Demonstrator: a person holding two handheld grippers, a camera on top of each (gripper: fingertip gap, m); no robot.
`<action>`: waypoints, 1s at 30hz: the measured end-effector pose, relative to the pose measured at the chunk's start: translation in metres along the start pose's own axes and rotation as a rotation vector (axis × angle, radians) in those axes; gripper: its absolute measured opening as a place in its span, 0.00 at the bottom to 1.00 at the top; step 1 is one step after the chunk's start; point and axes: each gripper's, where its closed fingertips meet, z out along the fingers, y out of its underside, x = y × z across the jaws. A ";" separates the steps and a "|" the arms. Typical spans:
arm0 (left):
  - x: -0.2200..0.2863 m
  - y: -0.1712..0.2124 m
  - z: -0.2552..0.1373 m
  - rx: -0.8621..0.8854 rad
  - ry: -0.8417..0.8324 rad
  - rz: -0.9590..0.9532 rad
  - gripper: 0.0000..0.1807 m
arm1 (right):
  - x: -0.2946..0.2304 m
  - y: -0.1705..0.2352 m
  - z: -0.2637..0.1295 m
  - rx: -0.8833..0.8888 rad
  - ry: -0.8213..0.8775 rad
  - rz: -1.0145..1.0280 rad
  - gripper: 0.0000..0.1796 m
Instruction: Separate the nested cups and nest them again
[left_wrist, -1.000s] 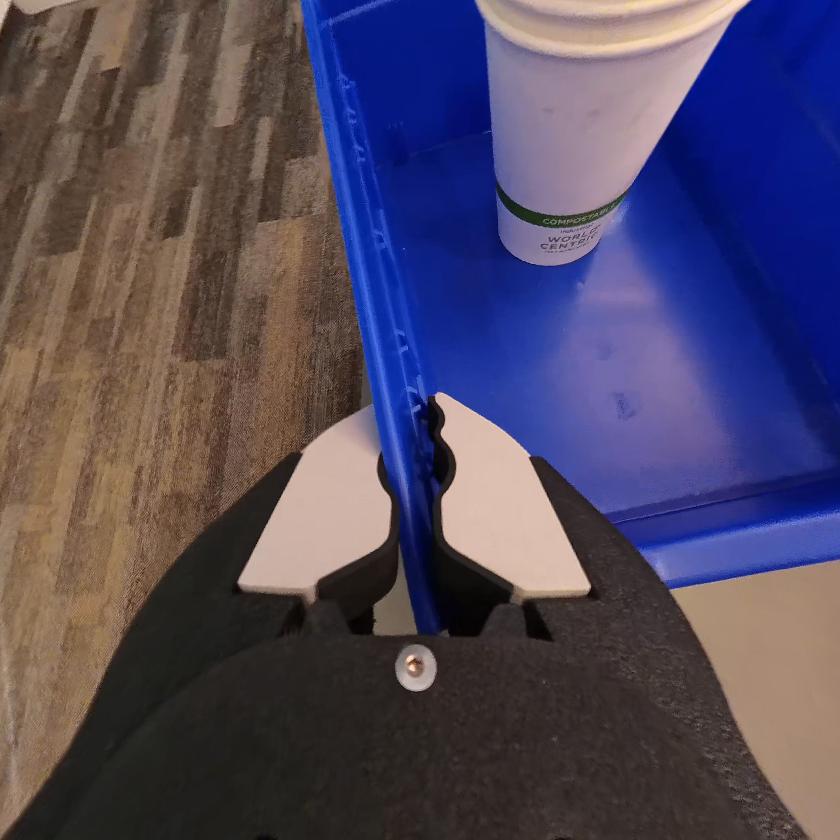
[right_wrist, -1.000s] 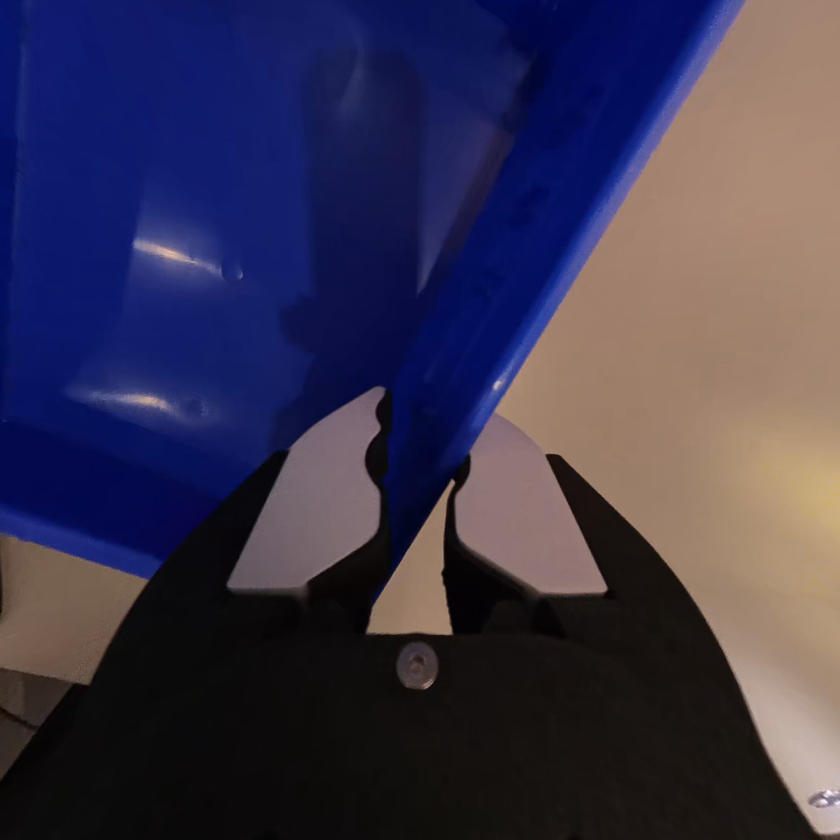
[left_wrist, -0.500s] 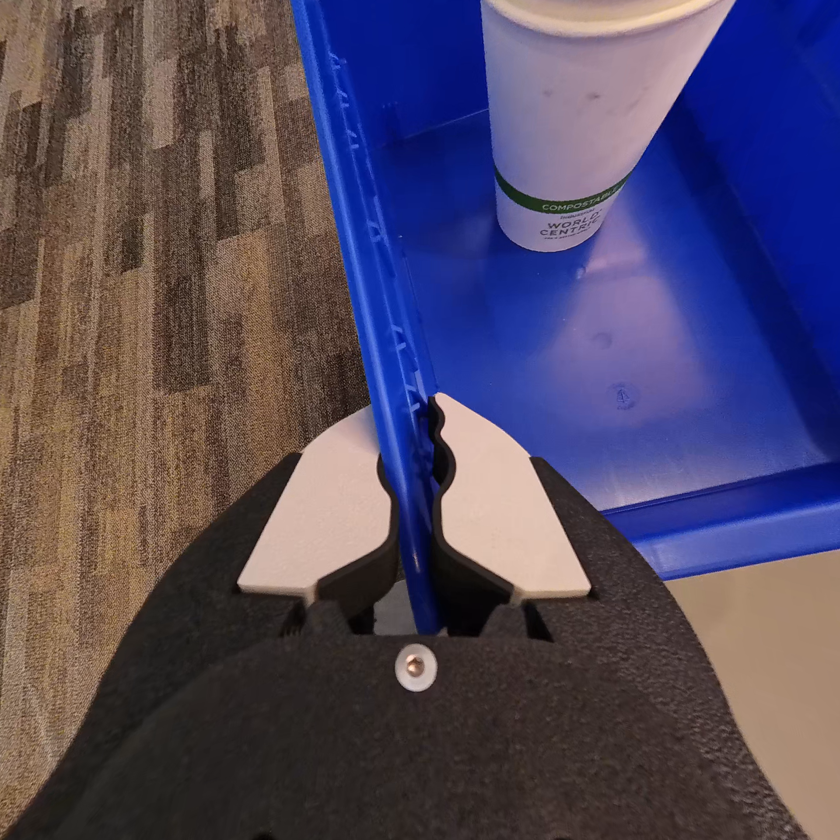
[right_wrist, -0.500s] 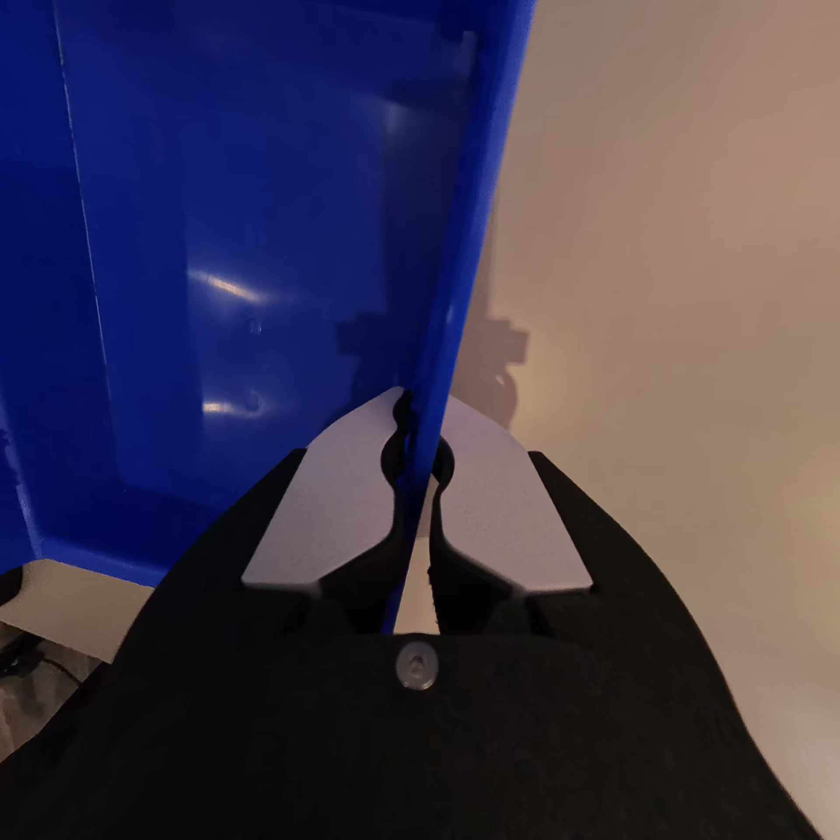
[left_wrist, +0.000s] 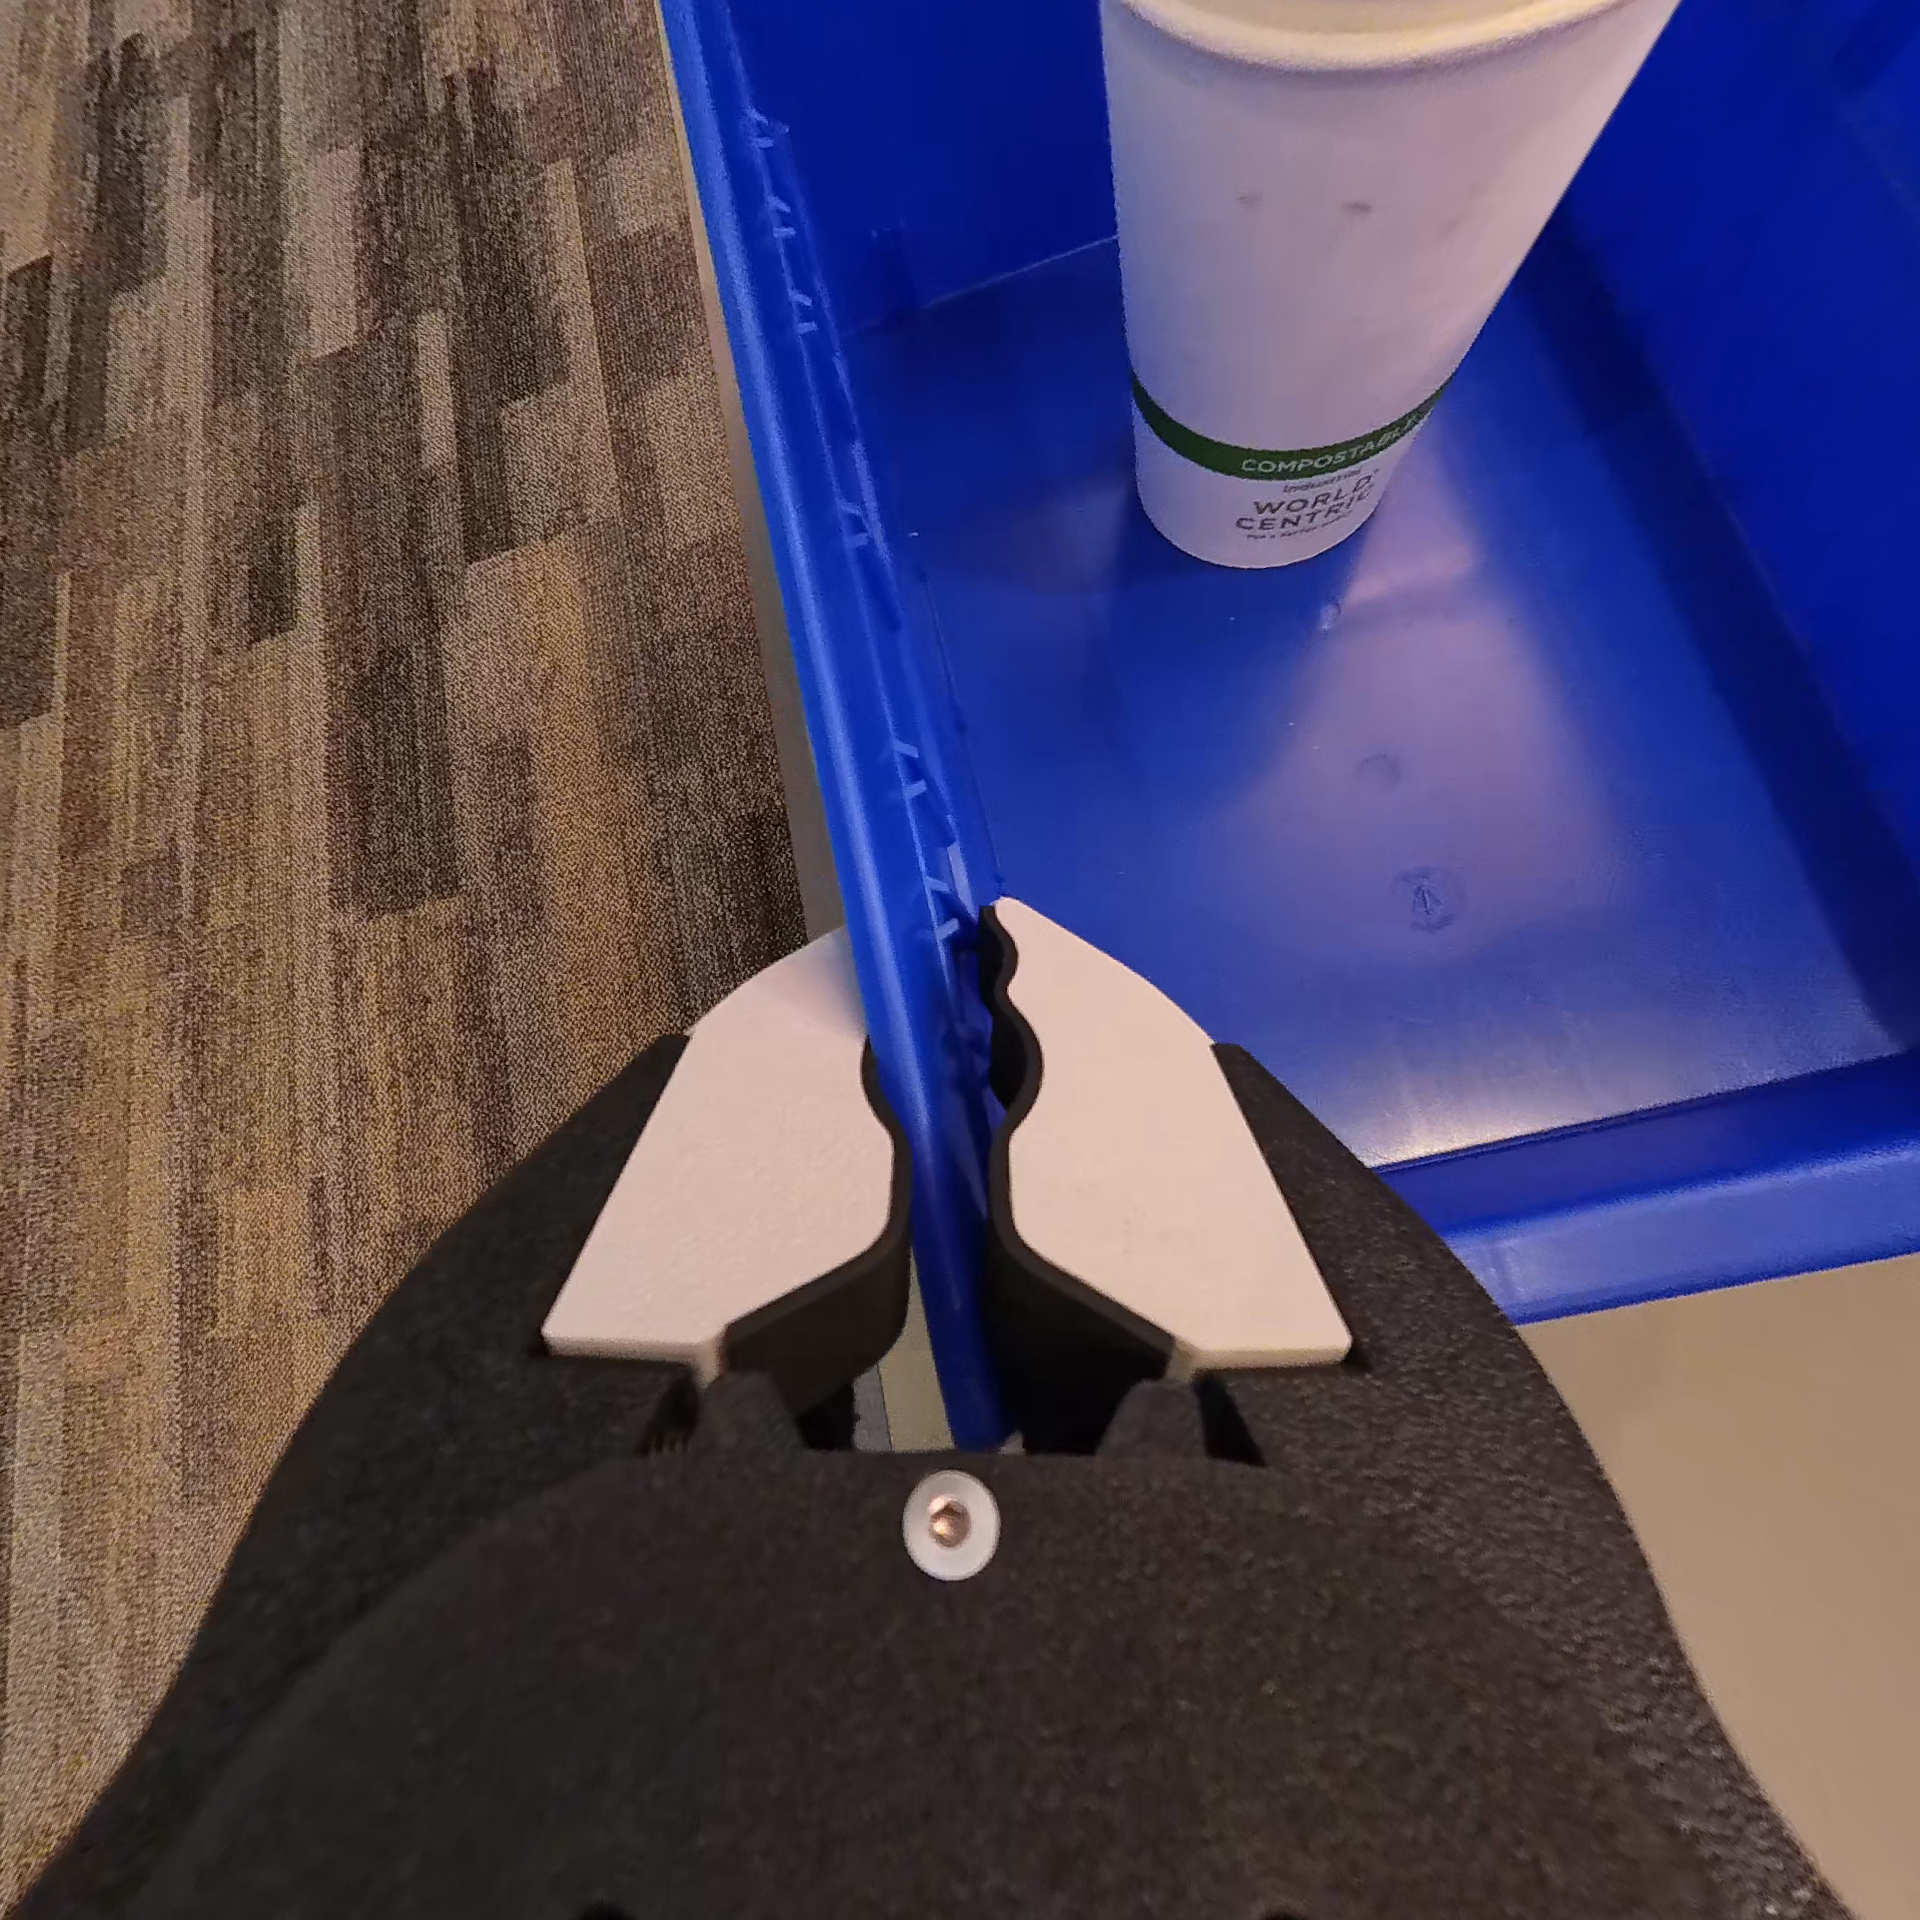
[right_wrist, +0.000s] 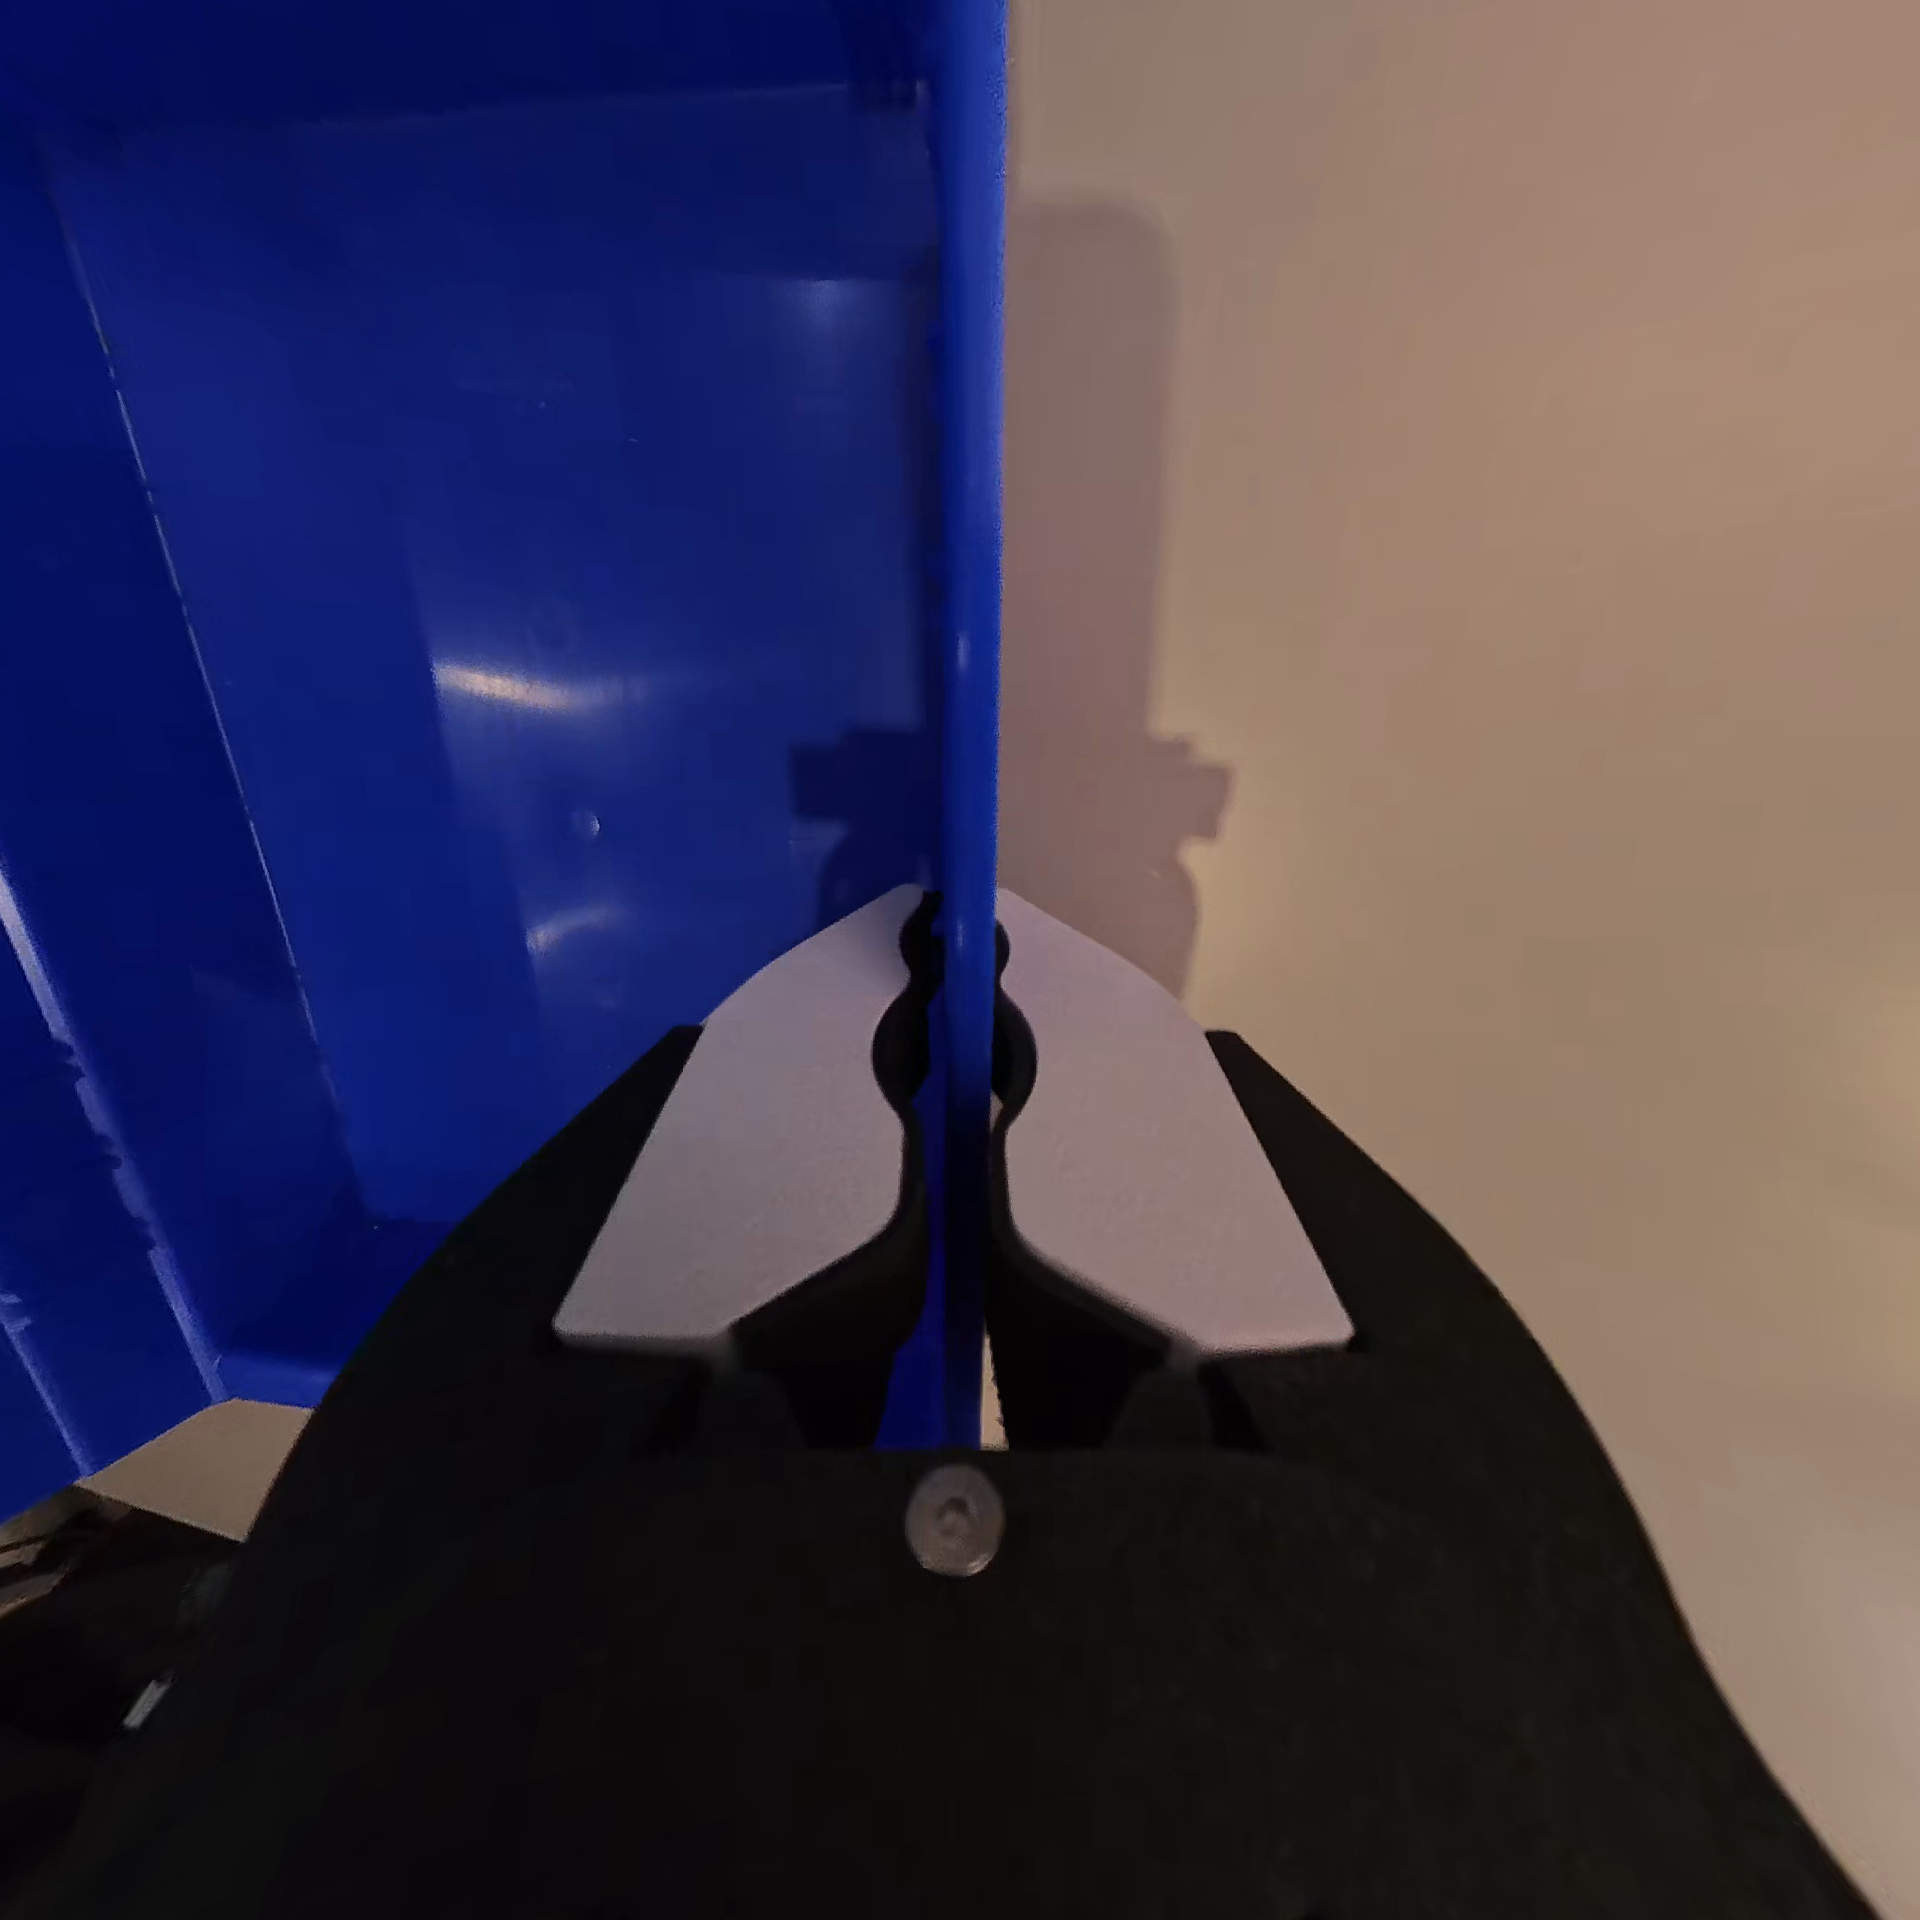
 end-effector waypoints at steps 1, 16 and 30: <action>0.000 0.000 0.000 -0.001 0.001 0.001 0.05 | 0.012 0.003 -0.002 0.001 0.000 0.011 0.03; 0.006 0.001 -0.001 -0.027 0.001 0.029 0.07 | 0.256 0.108 -0.061 -0.016 0.055 0.234 0.03; 0.013 0.001 -0.003 -0.009 0.026 0.010 0.05 | 0.383 0.161 -0.090 0.015 0.054 0.228 0.03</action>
